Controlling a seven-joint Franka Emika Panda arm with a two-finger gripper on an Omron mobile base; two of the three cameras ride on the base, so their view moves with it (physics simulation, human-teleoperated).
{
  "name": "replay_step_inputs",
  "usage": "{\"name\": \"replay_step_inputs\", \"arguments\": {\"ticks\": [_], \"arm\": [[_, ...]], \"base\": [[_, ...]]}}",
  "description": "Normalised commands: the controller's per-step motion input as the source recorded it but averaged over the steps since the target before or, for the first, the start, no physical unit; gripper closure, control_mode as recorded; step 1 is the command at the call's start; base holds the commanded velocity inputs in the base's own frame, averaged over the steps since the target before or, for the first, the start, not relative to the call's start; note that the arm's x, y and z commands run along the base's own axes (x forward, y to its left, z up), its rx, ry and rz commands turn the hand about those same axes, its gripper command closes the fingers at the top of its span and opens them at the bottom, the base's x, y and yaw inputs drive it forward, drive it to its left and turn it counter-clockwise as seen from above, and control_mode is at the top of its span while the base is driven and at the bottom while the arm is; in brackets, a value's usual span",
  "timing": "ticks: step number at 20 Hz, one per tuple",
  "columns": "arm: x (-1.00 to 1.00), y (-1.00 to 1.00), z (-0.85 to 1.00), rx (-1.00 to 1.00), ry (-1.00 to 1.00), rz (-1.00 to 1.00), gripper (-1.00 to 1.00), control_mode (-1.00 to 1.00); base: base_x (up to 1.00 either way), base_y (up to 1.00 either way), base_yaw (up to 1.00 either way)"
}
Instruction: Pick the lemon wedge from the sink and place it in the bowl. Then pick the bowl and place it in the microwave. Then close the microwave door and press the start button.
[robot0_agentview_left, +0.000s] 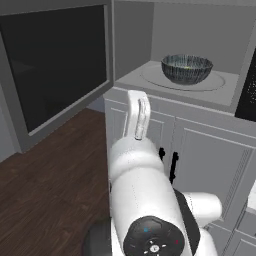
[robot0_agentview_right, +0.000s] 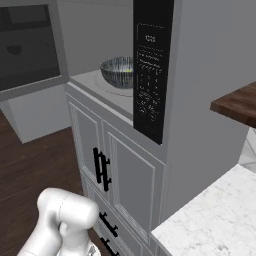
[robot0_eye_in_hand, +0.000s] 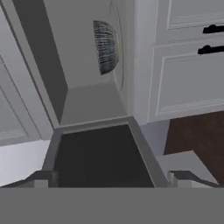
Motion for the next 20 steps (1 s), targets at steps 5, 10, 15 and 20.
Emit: {"name": "replay_step_inputs", "arguments": {"ticks": [5,10,15,20], "arm": [[0.01,1.00,-0.56,-0.06,-0.11,-0.07,-1.00,-1.00],[0.26,0.96,-0.61,-0.06,-0.11,-0.10,-1.00,-1.00],[0.34,0.97,-0.62,-0.05,-0.05,-0.11,-1.00,-1.00],[0.25,0.83,-0.48,0.00,0.00,-0.07,-1.00,-1.00]], "base": [[0.00,0.00,0.00],[0.00,0.00,0.00],[0.00,0.00,0.00],[0.00,0.00,0.00]]}}
